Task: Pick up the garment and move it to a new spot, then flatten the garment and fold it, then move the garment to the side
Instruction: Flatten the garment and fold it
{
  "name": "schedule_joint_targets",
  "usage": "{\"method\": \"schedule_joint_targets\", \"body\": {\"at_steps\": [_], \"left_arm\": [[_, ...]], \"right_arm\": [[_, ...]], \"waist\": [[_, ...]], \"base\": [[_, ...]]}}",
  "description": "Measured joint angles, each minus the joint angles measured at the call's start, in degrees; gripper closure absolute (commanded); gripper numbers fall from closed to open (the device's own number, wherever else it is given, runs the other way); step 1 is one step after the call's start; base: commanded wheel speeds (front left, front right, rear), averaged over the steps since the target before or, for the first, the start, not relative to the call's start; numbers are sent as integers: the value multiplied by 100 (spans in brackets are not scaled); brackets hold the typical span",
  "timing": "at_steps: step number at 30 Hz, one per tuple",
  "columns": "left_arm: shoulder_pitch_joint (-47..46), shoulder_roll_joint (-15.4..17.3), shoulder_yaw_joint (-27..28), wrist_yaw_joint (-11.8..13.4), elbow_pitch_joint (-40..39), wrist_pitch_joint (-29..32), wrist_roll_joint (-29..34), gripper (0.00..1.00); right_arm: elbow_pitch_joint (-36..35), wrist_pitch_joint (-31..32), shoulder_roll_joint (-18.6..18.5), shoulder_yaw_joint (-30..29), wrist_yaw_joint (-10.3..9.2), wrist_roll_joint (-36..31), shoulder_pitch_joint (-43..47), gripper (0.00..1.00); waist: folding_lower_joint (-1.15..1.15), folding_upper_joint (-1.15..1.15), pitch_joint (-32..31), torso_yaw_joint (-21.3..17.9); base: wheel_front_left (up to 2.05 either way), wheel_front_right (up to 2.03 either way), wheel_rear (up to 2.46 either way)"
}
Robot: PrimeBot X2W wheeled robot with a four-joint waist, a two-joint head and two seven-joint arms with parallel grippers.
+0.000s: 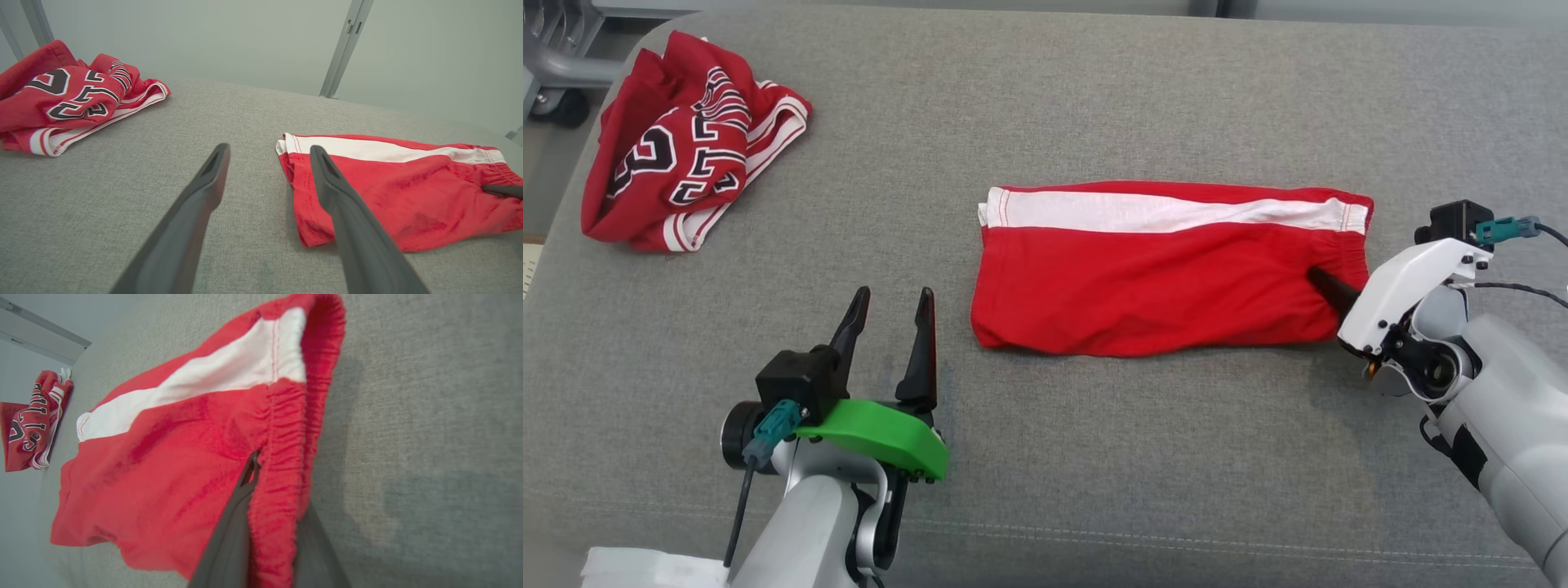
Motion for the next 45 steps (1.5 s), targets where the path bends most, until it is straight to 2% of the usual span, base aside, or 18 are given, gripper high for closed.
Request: {"method": "schedule_joint_targets", "body": {"at_steps": [10, 23, 38, 45], "left_arm": [[288, 5, 58, 46, -176, 0, 33, 0], [445, 11, 7, 52, -475, 0, 32, 0], [585, 32, -126, 53, -541, 0, -105, 0], [620, 34, -191, 67, -608, 0, -210, 0]], "right_arm": [[47, 20, -163, 66, 135, -13, 0, 100], [144, 222, -872, 137, 187, -136, -23, 100], [-912, 650, -331, 566, 249, -200, -255, 100], [-1235, 916, 33, 624, 249, 93, -334, 100]], "waist": [[0, 0, -148, -242], [0, 0, -279, -436], [0, 0, -459, -426], [0, 0, -494, -262]], "base": [[0, 0, 0], [0, 0, 0], [0, 0, 0], [0, 0, 0]]}}
